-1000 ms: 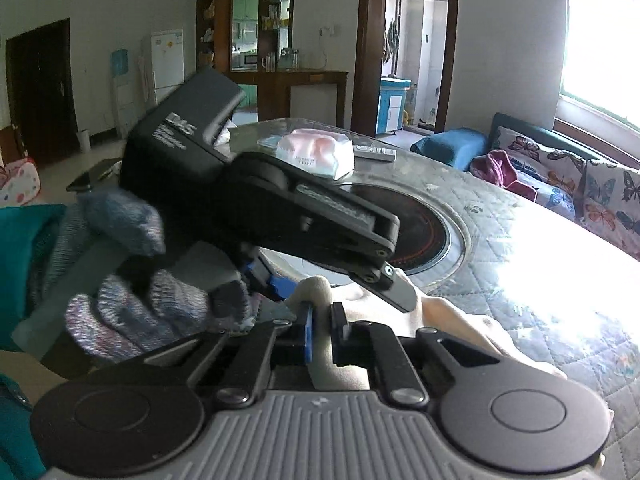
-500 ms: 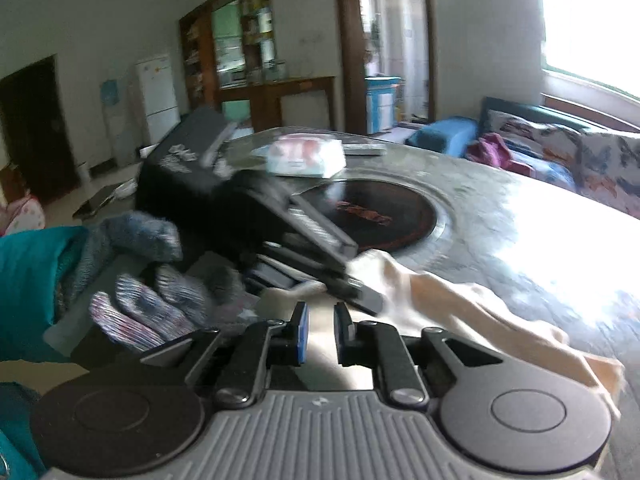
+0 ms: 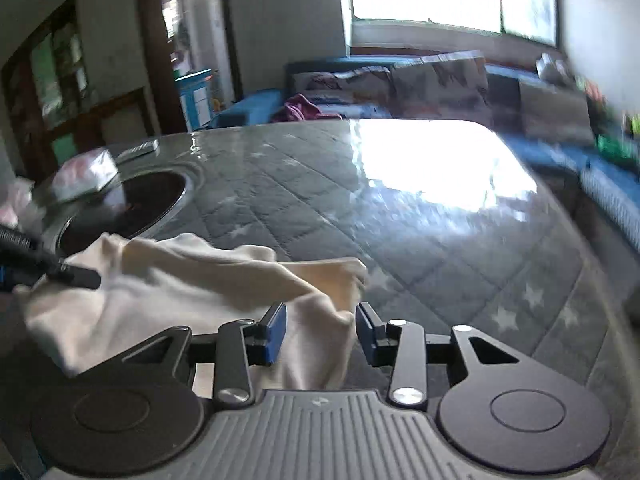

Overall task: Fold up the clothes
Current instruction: 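Grasp the folded cream sweatshirt edge with the right gripper while the left gripper grasps it too, then lift the folded sweatshirt with both grippers and carry it across the table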

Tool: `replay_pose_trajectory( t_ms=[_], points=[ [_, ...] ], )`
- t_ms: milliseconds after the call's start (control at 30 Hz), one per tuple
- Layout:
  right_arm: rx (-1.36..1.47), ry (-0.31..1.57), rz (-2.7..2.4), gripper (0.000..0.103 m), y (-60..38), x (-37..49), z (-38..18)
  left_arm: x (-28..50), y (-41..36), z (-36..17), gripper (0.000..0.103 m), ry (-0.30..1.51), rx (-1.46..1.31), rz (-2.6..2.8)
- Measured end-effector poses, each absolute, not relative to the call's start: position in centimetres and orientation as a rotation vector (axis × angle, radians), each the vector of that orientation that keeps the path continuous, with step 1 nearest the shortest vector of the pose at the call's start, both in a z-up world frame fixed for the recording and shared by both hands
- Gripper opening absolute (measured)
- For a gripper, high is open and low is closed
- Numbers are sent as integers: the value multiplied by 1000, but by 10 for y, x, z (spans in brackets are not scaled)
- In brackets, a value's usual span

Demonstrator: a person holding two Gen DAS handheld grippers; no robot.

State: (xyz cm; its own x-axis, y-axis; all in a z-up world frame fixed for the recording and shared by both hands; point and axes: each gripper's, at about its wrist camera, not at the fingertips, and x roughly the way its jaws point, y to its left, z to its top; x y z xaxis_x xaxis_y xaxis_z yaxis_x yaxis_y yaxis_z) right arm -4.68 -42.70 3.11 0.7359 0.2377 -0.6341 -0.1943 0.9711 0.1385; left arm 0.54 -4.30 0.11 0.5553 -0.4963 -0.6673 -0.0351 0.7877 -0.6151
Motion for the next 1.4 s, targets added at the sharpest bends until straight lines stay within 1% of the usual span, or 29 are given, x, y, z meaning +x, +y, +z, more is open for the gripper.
replay_pose_trajectory(
  t_ms=[333, 467, 500, 567, 633, 933, 1400],
  points=[
    [203, 707, 261, 41, -443, -46, 19, 9, -52, 6, 19, 945, -553, -282],
    [199, 712, 290, 24, -436, -47, 22, 12, -56, 7, 19, 935, -515, -275],
    [201, 709, 292, 23, -435, -49, 22, 12, -57, 8, 19, 931, -502, -273],
    [205, 700, 289, 15, -434, -51, 25, 13, -61, 9, 17, 923, -475, -273],
    [210, 682, 288, 13, -434, -55, 29, 13, -64, 11, 16, 916, -454, -277],
    [188, 603, 267, 11, -439, -71, 53, 20, -82, 31, 15, 861, -401, -330],
    [112, 527, 124, 11, -488, -83, 91, 42, -170, 49, 14, 837, -320, -486]
  ],
)
